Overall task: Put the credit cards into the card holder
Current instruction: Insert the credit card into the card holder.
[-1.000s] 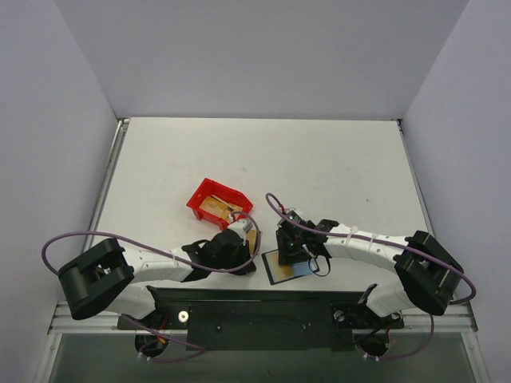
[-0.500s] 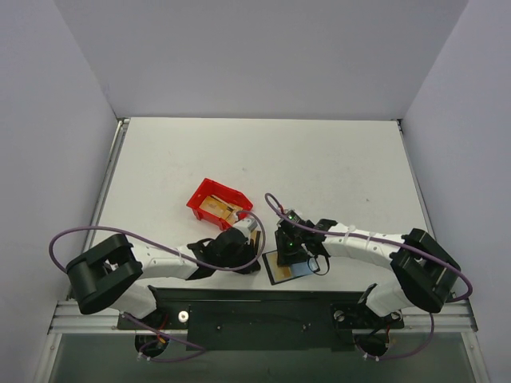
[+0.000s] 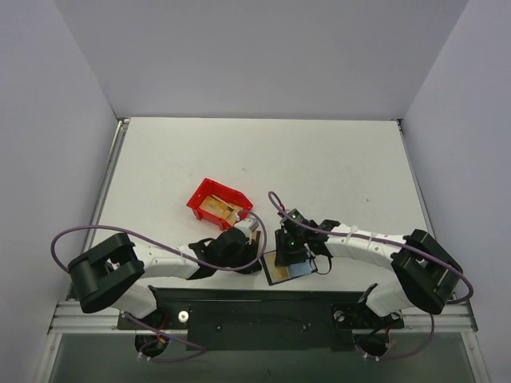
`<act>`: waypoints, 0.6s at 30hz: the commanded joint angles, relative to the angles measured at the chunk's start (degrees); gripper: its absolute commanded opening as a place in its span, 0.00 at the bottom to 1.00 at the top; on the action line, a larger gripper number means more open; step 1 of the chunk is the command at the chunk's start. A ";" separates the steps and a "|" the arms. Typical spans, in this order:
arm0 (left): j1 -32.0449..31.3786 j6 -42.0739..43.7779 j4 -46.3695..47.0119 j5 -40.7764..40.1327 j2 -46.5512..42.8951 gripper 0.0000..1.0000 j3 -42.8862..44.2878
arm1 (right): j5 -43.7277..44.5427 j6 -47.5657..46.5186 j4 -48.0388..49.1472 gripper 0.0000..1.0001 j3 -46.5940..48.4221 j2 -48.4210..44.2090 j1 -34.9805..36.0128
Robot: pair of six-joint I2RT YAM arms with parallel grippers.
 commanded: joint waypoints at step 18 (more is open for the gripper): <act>-0.32 1.42 0.35 0.44 2.03 0.01 2.75 | 19.96 -1.72 -15.53 0.29 4.20 -7.11 1.80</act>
